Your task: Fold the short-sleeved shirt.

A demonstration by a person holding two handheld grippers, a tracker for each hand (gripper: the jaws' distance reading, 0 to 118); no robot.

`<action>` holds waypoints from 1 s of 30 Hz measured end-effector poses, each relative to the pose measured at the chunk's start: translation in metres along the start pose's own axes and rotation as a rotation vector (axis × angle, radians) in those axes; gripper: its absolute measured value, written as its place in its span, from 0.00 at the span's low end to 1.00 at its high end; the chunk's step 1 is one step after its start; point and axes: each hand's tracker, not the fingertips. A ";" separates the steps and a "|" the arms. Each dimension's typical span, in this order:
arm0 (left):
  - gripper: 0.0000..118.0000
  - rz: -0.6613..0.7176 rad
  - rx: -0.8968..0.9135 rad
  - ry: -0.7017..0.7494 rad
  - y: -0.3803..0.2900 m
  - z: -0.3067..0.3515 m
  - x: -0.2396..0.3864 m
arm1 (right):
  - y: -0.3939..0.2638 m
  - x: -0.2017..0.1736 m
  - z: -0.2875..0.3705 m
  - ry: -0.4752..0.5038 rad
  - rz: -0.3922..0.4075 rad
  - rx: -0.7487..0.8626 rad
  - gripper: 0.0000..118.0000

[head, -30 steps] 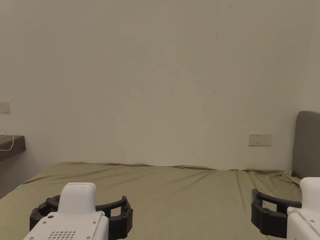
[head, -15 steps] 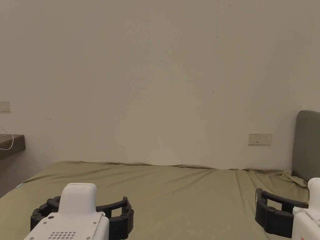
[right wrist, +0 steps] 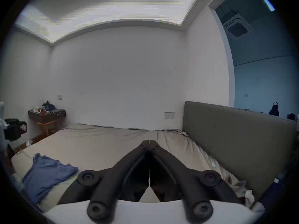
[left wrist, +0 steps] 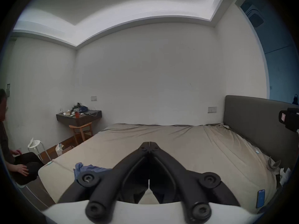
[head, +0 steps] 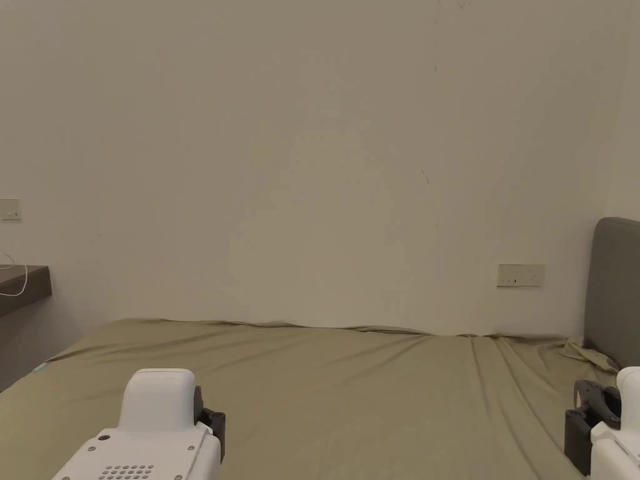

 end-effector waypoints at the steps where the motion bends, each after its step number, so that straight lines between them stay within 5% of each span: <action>1: 0.00 0.020 -0.012 -0.012 0.000 0.000 0.000 | -0.001 0.003 0.001 0.014 -0.012 -0.012 0.02; 6: 0.00 0.086 -0.055 -0.078 0.000 -0.003 -0.003 | -0.011 0.018 0.003 -0.030 -0.006 -0.031 0.02; 11: 0.00 0.064 -0.055 0.048 -0.006 -0.001 -0.035 | -0.007 -0.001 -0.021 -0.034 0.018 -0.039 0.02; 21: 0.00 0.079 -0.113 0.489 -0.023 0.056 -0.200 | 0.011 -0.250 -0.024 0.741 -0.026 -0.010 0.02; 24: 0.00 0.049 -0.155 0.512 -0.034 0.058 -0.218 | 0.005 -0.286 -0.015 0.796 -0.026 -0.003 0.02; 30: 0.00 0.072 -0.209 0.403 -0.057 -0.001 -0.214 | -0.013 -0.295 -0.039 0.788 -0.022 -0.086 0.02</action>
